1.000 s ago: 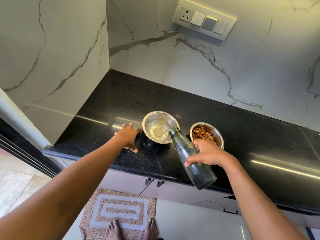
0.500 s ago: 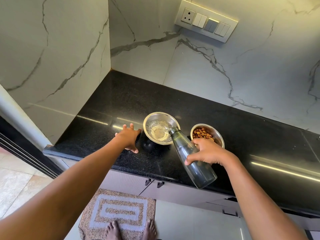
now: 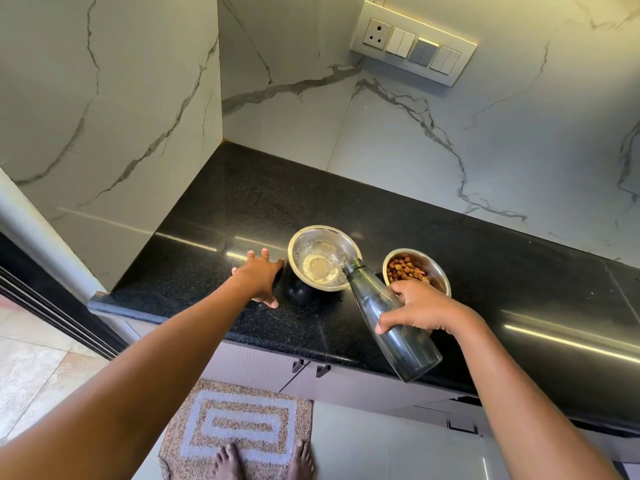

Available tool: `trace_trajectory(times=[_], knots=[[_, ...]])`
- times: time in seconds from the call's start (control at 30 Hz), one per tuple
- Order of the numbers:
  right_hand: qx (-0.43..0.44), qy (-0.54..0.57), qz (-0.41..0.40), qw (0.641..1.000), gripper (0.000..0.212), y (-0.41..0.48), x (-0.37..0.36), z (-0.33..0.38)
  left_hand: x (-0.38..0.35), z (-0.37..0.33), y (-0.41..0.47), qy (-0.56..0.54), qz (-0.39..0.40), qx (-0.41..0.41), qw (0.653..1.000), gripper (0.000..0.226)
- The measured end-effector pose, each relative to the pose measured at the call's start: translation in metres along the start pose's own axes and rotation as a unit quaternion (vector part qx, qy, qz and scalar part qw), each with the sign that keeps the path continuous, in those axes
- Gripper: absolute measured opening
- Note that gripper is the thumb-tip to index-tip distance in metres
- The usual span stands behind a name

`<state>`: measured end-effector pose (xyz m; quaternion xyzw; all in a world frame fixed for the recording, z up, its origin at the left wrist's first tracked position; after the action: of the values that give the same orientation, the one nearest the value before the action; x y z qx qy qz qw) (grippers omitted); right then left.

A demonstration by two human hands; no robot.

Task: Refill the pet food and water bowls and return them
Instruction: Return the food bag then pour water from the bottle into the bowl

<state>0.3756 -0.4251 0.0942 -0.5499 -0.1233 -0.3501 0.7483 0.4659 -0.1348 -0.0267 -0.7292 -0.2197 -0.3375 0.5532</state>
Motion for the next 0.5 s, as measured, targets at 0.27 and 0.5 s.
trace_trajectory(times=[0.27, 0.5], knots=[[-0.001, -0.009, 0.016, 1.0, 0.065, 0.003, -0.003, 0.005, 0.0, -0.001, -0.001, 0.001, -0.002, 0.0, 1.0, 0.12], [0.001, 0.008, 0.016, 1.0, 0.062, 0.007, -0.002, 0.014, 0.0, -0.001, -0.001, -0.001, 0.002, 0.002, 1.0, 0.119]])
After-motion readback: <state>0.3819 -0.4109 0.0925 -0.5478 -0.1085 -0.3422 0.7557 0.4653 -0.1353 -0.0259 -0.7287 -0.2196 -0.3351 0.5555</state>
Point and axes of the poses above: each hand's wrist, its own y-axis towards the middle knuckle, its own x-axis out of the back of the hand, z = x × y, the point moved 6 cm from there along y, towards the middle knuckle, and after that the axes turned 11 degrees about z, right-handed, at the moved point
